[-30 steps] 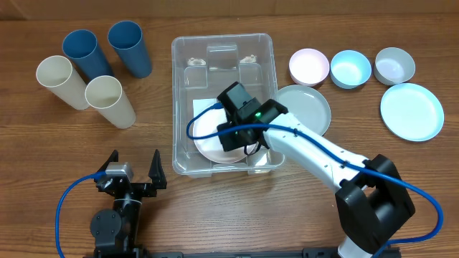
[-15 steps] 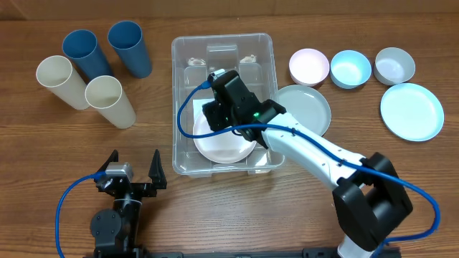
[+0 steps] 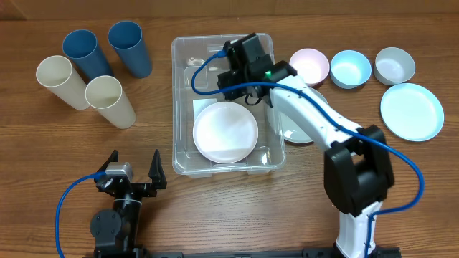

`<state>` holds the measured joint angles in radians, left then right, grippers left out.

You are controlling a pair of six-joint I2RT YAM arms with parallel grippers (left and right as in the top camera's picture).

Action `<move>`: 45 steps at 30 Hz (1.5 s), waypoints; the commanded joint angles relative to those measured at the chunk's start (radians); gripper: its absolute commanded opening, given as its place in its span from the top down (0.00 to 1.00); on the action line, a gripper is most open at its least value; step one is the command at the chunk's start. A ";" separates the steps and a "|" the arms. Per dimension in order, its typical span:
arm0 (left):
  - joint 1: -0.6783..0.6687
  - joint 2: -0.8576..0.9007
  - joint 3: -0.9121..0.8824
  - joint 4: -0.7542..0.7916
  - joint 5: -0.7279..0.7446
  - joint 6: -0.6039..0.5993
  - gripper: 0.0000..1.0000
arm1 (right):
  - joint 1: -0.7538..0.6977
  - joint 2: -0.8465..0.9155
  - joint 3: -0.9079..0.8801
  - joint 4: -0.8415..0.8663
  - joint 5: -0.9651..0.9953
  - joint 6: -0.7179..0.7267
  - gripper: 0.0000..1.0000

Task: Pack container
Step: 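Open the right gripper and lift away from the plate, then move the right gripper to the white plate and grasp its rim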

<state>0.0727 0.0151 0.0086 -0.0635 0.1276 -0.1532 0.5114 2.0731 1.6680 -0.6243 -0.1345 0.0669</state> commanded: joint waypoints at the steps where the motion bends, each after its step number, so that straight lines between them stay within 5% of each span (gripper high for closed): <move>1: 0.006 -0.010 -0.004 -0.003 0.000 0.012 0.00 | 0.005 0.068 0.014 0.001 -0.030 -0.015 0.50; 35: 0.006 -0.010 -0.004 -0.003 0.000 0.012 0.00 | 0.026 0.161 0.020 -0.086 -0.102 -0.016 0.53; 45: 0.006 -0.010 -0.004 -0.003 0.000 0.012 0.00 | 0.003 0.160 0.432 -0.343 -0.023 -0.038 0.38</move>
<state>0.0727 0.0151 0.0086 -0.0635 0.1276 -0.1532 0.5247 2.2459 1.9530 -0.9092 -0.1757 0.0425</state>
